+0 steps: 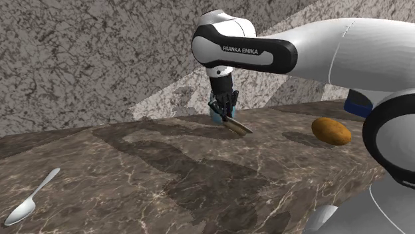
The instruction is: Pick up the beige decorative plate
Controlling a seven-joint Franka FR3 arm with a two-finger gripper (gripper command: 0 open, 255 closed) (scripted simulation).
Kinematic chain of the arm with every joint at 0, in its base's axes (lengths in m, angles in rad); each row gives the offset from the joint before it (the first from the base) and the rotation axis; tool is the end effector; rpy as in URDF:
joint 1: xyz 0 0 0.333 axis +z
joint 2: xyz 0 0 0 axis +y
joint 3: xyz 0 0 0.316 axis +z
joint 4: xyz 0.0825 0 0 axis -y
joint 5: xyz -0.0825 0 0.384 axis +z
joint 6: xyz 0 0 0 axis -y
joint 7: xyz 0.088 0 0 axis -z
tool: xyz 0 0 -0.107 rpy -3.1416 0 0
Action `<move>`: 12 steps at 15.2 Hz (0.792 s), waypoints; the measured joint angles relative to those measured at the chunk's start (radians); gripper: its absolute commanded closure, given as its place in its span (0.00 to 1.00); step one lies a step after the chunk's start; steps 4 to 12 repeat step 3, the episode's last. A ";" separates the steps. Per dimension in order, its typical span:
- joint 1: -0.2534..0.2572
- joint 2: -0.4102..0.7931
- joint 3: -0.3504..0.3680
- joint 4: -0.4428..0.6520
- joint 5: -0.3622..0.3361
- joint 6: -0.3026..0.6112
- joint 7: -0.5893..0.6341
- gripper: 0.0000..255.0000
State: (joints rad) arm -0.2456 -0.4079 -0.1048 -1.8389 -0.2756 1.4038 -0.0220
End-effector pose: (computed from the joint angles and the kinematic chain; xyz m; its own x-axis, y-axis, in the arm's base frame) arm 0.3650 -0.1801 0.6837 0.9338 -0.3565 -0.0299 -0.3408 -0.9119 0.2288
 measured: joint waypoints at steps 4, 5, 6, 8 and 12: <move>0.000 0.016 0.002 0.053 0.001 -0.037 -0.009 1.00; 0.000 0.016 0.002 0.053 0.001 -0.037 -0.009 1.00; 0.000 0.016 0.002 0.053 0.001 -0.037 -0.009 1.00; 0.000 0.016 0.002 0.053 0.001 -0.037 -0.009 1.00; 0.000 0.016 0.002 0.053 0.001 -0.037 -0.009 1.00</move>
